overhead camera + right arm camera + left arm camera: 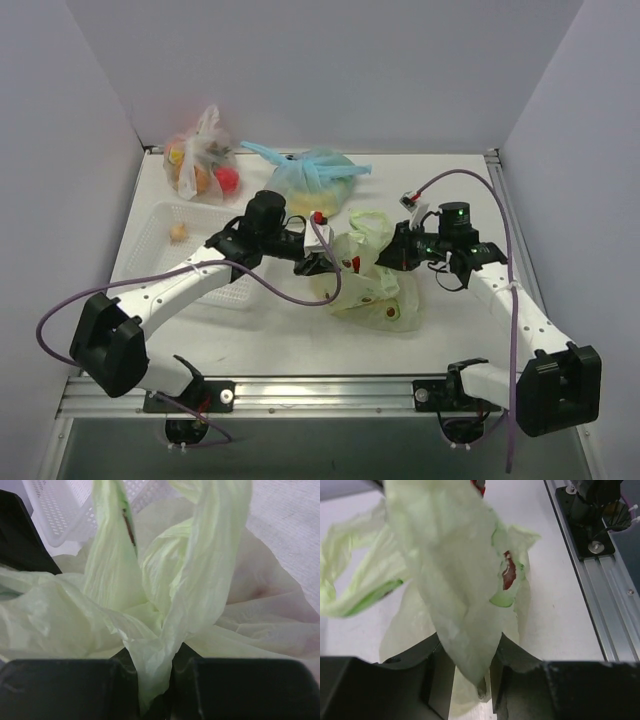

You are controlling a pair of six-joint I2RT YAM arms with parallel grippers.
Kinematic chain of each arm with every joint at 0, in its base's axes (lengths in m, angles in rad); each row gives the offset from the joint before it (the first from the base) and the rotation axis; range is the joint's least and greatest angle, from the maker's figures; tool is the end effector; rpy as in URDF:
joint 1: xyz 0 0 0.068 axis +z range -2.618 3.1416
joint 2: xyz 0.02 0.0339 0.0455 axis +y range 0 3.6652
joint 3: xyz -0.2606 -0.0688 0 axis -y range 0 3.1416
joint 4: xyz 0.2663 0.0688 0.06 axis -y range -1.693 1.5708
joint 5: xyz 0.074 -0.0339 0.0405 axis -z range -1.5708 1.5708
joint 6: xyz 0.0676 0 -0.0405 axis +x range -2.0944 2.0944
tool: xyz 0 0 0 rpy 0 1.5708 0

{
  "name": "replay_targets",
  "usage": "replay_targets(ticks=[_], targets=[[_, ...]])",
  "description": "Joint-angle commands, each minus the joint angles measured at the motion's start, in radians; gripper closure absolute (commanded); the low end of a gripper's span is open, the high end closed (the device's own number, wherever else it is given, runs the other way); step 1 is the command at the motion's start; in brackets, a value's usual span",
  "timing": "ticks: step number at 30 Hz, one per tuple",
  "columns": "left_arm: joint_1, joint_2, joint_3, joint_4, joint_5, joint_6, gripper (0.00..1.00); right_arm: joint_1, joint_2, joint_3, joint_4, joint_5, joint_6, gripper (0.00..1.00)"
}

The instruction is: Place the fake fruits into the plastic bag and tie a complex knot

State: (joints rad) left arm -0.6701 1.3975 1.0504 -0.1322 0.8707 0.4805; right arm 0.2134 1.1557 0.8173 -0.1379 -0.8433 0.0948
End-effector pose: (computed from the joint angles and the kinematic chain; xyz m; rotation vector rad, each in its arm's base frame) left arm 0.2424 -0.2580 0.2818 1.5073 1.3226 -1.0045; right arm 0.2744 0.1111 0.2656 -0.6499 1.9219 1.0505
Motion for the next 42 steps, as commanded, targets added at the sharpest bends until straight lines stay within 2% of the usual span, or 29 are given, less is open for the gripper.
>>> replay_targets(ticks=[1,3,6,7,12,16,18,19,20,22,23,25,27,29,30,36,42], targets=[[-0.031,0.043,0.095,0.117,0.080,0.072,0.61,0.035,0.019,0.052,-0.006,-0.045,-0.052,1.00],[-0.048,0.069,0.091,0.192,0.079,0.058,0.56,0.056,0.032,0.052,0.004,-0.040,-0.044,1.00],[-0.083,0.081,0.044,0.314,0.025,0.035,0.41,0.076,0.047,0.052,0.033,-0.039,-0.009,1.00],[-0.091,0.086,0.043,0.328,0.021,0.035,0.40,0.078,0.055,0.054,0.040,-0.037,0.017,1.00],[-0.112,0.124,0.042,0.333,0.002,0.035,0.34,0.087,0.061,0.059,0.077,-0.050,0.066,1.00],[-0.114,0.143,0.033,0.342,-0.030,0.029,0.19,0.087,0.062,0.062,0.089,-0.071,0.086,1.00],[-0.118,0.152,0.033,0.352,-0.030,0.006,0.19,0.089,0.061,0.056,0.113,-0.082,0.130,1.00],[-0.123,0.155,0.036,0.352,-0.038,-0.002,0.20,0.089,0.061,0.052,0.126,-0.088,0.149,1.00],[-0.129,0.159,0.036,0.353,-0.045,-0.009,0.28,0.089,0.059,0.049,0.161,-0.094,0.163,1.00],[-0.132,0.159,0.043,0.361,-0.058,-0.060,0.47,0.090,0.059,0.048,0.176,-0.106,0.186,1.00],[-0.123,0.156,0.046,0.367,-0.070,-0.086,0.62,0.084,0.059,0.051,0.163,-0.102,0.181,1.00],[-0.102,0.138,0.039,0.362,-0.047,-0.147,0.76,0.072,0.053,0.059,0.143,-0.096,0.148,1.00],[-0.066,0.091,0.025,0.352,-0.035,-0.177,0.89,0.034,0.038,0.057,0.106,-0.096,0.129,1.00],[-0.036,0.033,-0.007,0.338,-0.009,-0.187,0.91,-0.009,0.018,0.051,0.084,-0.097,0.105,1.00],[-0.023,0.014,-0.012,0.320,0.017,-0.184,1.00,-0.022,0.013,0.048,0.075,-0.097,0.094,1.00],[0.079,-0.057,0.008,0.145,0.083,-0.108,1.00,-0.054,-0.050,0.051,-0.020,-0.115,-0.075,1.00],[0.043,-0.003,0.091,0.134,0.132,-0.079,1.00,0.026,-0.053,0.072,-0.054,-0.089,-0.181,1.00]])
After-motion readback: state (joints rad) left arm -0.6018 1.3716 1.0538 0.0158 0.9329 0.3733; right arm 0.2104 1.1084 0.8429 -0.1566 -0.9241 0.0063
